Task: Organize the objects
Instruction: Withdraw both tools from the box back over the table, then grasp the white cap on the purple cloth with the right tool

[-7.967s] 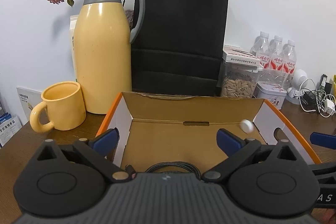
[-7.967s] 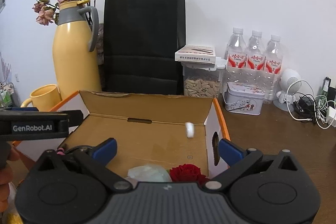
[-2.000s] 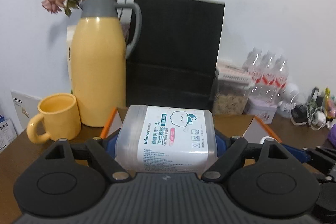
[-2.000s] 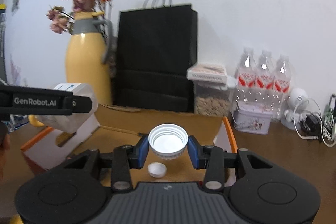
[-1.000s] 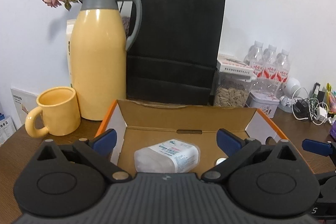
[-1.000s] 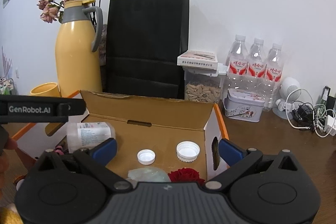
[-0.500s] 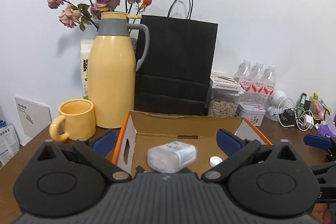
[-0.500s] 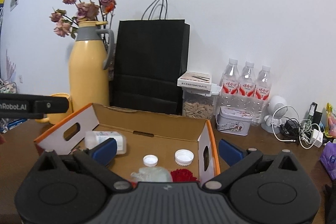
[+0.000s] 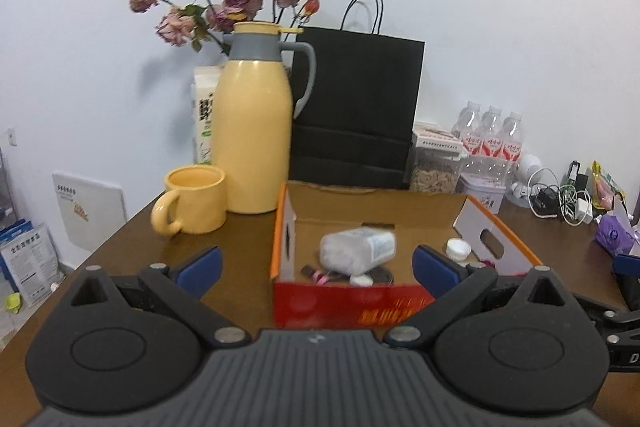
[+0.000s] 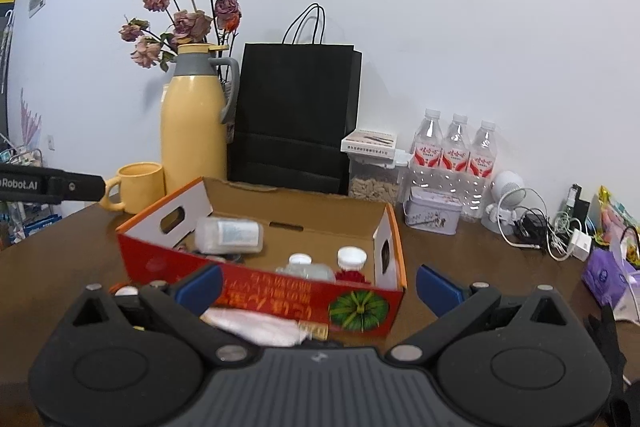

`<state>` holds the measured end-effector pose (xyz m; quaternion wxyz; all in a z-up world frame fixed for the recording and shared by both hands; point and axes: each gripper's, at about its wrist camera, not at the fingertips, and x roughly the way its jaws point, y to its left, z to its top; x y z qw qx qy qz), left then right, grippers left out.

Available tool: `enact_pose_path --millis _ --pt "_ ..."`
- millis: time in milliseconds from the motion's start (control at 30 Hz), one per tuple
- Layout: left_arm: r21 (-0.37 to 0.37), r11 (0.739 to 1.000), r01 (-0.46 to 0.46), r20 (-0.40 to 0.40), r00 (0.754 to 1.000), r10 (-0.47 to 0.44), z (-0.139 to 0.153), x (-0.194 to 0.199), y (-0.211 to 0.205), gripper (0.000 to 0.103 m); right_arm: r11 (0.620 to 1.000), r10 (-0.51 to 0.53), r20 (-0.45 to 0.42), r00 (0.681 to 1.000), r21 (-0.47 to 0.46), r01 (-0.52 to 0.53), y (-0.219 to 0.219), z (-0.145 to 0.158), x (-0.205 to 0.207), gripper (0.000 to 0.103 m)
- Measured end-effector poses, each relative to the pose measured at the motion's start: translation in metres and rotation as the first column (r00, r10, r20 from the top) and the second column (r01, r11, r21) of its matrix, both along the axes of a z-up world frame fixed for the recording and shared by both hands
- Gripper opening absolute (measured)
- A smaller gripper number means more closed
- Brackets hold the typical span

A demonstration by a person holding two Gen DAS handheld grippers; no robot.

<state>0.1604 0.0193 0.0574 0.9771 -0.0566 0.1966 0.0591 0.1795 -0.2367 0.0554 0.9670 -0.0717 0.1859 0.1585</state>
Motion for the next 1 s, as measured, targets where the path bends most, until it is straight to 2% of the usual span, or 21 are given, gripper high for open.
enact_pose_path --millis 467,600,767,900,967,1000 --pt "0.011 1.000 0.012 -0.072 0.997 -0.011 -0.027 -0.057 0.008 0.103 1.000 -0.008 -0.087 0.996 -0.011 0.007 -0.016 -0.035 -0.057 0.103" --pt "0.003 1.000 0.014 -0.103 0.995 -0.014 -0.041 -0.065 0.010 0.103 1.000 -0.013 -0.128 0.992 -0.022 0.011 -0.018 -0.054 -0.064 0.103" --pt "-0.003 1.000 0.009 -0.136 0.991 -0.009 -0.053 -0.068 0.013 0.103 0.999 -0.033 -0.186 0.982 -0.046 0.025 -0.017 -0.077 -0.053 0.101" --pt "-0.009 1.000 -0.002 -0.150 0.989 0.001 -0.058 -0.069 0.016 0.103 0.999 -0.019 -0.216 0.976 -0.044 0.009 -0.012 -0.088 -0.039 0.089" --pt "-0.011 1.000 -0.001 -0.151 0.988 -0.001 -0.059 -0.070 0.017 0.103 0.999 -0.019 -0.232 0.973 -0.047 0.008 -0.009 -0.092 -0.032 0.079" --pt "-0.013 1.000 0.000 -0.153 0.988 -0.002 -0.059 -0.070 0.018 0.103 0.999 -0.017 -0.240 0.971 -0.046 0.006 -0.008 -0.094 -0.030 0.070"
